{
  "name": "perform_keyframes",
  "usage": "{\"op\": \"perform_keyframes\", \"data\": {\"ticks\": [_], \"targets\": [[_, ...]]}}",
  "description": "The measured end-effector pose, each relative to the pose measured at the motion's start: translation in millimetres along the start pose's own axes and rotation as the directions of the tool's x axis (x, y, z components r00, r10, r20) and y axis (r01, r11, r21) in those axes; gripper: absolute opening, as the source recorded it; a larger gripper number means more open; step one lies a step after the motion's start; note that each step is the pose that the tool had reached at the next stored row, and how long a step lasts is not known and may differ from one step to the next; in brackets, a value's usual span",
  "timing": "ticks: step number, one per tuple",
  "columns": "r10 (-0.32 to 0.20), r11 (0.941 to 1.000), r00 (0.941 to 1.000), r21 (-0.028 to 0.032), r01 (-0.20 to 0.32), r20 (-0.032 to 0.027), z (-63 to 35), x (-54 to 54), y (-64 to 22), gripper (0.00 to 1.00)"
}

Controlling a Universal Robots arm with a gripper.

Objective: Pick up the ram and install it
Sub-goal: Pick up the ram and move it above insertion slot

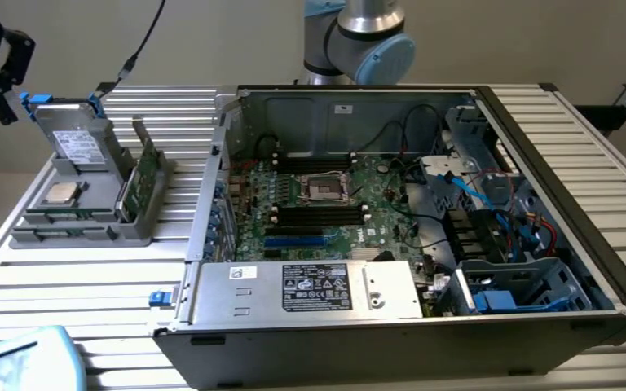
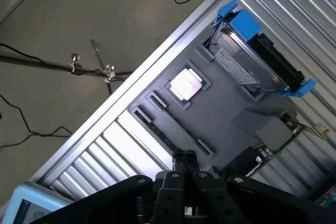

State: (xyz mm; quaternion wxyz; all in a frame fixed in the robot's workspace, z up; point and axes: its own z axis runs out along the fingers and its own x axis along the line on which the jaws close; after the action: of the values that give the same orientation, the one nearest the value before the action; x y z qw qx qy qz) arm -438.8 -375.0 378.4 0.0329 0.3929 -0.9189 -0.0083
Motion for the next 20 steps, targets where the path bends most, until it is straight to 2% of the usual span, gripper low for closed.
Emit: {"op": "perform_keyframes", "data": {"ticks": [5,10,15,20], "targets": [[-0.090,0.9959,0.9959,0.0011,0.090,-0.0071,0.3,0.0,0.0,0.11],[-0.180,0.9837,0.9836,0.0023,0.180,-0.0137,0.7,-0.1,0.0,0.11],[-0.270,0.9629,0.9628,0.0052,0.270,-0.0193,1.6,-0.1,0.0,0.11],[-0.357,0.9341,0.9339,0.0087,0.357,-0.0244,3.1,-0.2,-0.1,0.11]]}}
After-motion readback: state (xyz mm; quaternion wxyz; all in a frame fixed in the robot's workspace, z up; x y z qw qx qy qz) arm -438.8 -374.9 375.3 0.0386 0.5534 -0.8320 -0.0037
